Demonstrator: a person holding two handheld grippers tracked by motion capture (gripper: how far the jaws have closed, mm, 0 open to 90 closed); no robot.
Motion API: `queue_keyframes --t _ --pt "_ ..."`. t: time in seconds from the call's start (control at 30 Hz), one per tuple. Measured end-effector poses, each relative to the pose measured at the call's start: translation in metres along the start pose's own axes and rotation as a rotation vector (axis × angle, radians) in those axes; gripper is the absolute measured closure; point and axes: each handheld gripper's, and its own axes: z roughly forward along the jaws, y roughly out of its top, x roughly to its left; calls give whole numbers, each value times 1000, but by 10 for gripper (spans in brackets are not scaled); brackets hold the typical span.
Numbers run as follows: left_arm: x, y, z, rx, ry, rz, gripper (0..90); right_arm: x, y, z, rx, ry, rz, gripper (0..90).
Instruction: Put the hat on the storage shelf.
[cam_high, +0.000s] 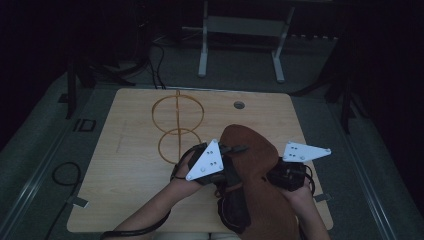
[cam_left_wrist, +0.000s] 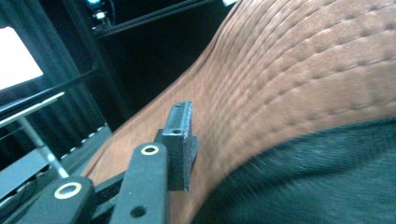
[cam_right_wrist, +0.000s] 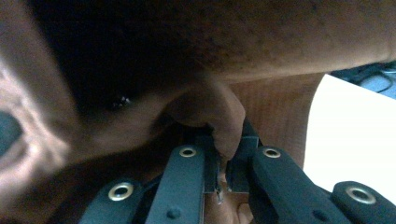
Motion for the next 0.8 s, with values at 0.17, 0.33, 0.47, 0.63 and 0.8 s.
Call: queue_keyframes --t 0.17,0.33,0.47,0.63,0.8 --pt "4 -1 -9 18 23 -14 617 -4 6 -10 -29 -41 -5 859" --pt "11 -3 -21 14 50 -44 610 -11 12 -21 -60 -76 2 859" --pt "12 -9 -33 32 69 -70 593 -19 19 -31 -104 -110 26 858" --pt "9 -29 -47 76 97 -110 590 -32 29 -37 -146 -164 35 858" --pt "5 -48 -61 134 127 -169 535 -44 43 -31 -149 -245 11 858"
